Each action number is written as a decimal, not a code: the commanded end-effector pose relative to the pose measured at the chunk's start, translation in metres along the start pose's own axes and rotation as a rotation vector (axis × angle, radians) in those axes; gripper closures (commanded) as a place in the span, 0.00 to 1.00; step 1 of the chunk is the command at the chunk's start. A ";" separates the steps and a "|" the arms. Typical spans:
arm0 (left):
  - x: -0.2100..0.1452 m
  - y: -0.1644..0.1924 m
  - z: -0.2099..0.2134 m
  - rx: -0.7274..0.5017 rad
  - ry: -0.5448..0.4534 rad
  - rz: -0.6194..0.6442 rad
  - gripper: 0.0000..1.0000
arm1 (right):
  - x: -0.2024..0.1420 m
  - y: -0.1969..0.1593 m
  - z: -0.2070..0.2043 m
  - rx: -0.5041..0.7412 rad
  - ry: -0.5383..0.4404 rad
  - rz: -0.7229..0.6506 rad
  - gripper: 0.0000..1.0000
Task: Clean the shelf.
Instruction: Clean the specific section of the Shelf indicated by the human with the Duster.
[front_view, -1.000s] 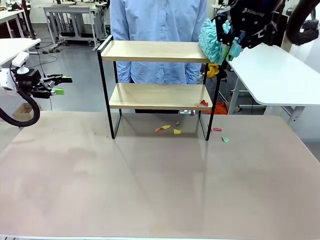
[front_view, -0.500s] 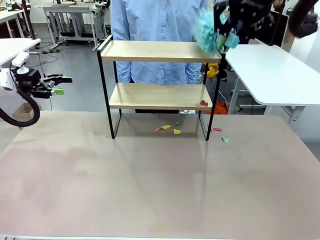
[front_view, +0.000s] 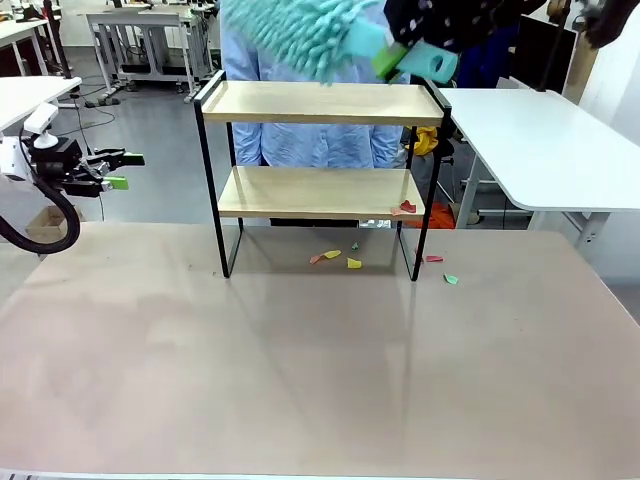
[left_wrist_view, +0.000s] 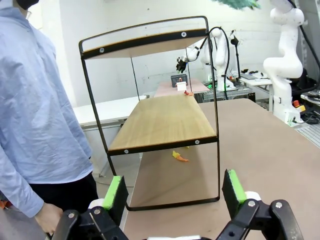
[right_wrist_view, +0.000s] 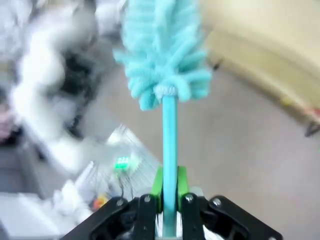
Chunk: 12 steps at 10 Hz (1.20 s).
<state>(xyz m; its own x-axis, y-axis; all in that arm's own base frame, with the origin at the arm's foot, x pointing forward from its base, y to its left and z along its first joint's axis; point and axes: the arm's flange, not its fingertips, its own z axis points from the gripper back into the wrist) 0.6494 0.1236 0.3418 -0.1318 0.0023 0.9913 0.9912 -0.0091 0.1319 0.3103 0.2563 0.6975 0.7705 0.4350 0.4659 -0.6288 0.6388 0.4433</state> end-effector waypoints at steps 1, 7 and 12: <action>0.002 -0.002 0.000 -0.007 0.007 -0.007 0.00 | -0.018 -0.012 -0.005 -0.007 0.276 0.183 0.87; 0.002 -0.002 0.000 -0.007 0.007 -0.007 0.00 | -0.121 -0.056 -0.053 -0.119 0.675 0.281 0.87; 0.002 -0.002 0.000 -0.007 0.007 -0.007 0.00 | -0.190 -0.133 -0.062 -0.023 0.640 0.225 0.87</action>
<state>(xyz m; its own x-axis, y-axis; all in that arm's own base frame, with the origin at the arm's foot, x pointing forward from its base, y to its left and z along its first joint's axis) 0.6493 0.1237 0.3418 -0.1317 0.0024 0.9913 0.9913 -0.0090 0.1317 0.2501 0.1397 0.5037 0.5327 0.8445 -0.0552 -0.7780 0.5143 0.3608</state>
